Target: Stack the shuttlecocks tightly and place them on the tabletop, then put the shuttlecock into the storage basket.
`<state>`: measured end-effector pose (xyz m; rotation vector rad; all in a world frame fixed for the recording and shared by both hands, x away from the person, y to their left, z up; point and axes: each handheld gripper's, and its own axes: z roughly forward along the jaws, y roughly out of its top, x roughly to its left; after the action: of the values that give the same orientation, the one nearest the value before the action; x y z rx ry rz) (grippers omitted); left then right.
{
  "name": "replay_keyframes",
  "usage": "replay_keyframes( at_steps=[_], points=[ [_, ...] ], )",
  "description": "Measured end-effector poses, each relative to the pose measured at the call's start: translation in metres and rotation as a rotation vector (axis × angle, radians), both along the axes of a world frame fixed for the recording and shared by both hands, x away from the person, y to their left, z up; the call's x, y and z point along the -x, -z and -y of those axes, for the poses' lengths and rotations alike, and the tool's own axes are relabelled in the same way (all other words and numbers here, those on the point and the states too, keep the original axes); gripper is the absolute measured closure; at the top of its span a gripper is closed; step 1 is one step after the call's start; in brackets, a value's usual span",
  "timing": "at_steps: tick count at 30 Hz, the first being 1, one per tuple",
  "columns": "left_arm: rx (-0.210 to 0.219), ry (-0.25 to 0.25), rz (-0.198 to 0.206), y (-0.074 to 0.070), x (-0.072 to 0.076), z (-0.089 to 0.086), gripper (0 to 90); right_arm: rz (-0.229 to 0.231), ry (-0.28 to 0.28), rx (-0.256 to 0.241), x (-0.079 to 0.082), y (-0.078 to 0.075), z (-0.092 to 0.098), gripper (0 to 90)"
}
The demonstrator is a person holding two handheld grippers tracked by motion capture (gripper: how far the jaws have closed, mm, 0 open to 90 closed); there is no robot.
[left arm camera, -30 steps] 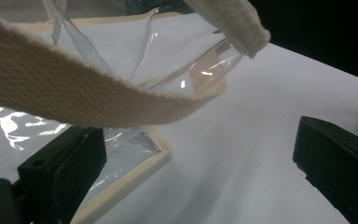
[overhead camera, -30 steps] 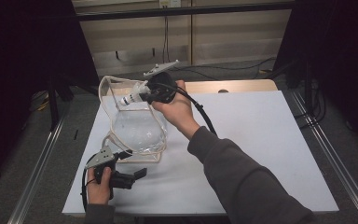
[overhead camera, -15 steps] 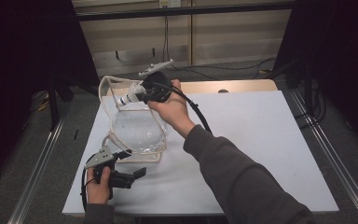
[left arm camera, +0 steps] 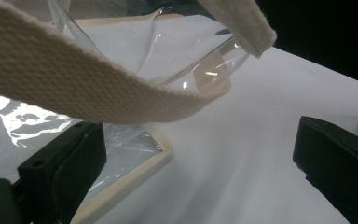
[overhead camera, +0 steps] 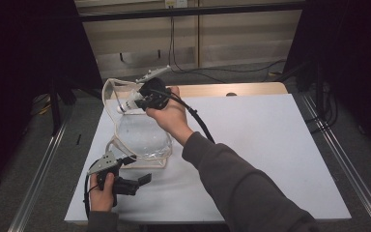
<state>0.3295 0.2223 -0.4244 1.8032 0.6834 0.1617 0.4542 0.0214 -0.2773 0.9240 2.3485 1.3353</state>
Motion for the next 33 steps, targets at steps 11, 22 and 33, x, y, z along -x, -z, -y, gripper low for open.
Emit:
replay_keyframes(
  at_steps=[11, 22, 33],
  points=[
    [-0.008, -0.012, 0.000, 0.001, 0.001, 0.001, 2.7, -0.007, -0.006, -0.013, 0.003, 0.001, -0.006, 87.7],
    [-0.008, -0.014, -0.004, 0.002, 0.001, 0.002, 2.7, -0.002, -0.004, -0.012, 0.004, -0.001, -0.005, 87.7],
    [-0.007, -0.014, -0.002, 0.001, 0.000, 0.001, 2.7, -0.013, 0.007, -0.006, 0.003, 0.005, -0.011, 87.7]
  ],
)
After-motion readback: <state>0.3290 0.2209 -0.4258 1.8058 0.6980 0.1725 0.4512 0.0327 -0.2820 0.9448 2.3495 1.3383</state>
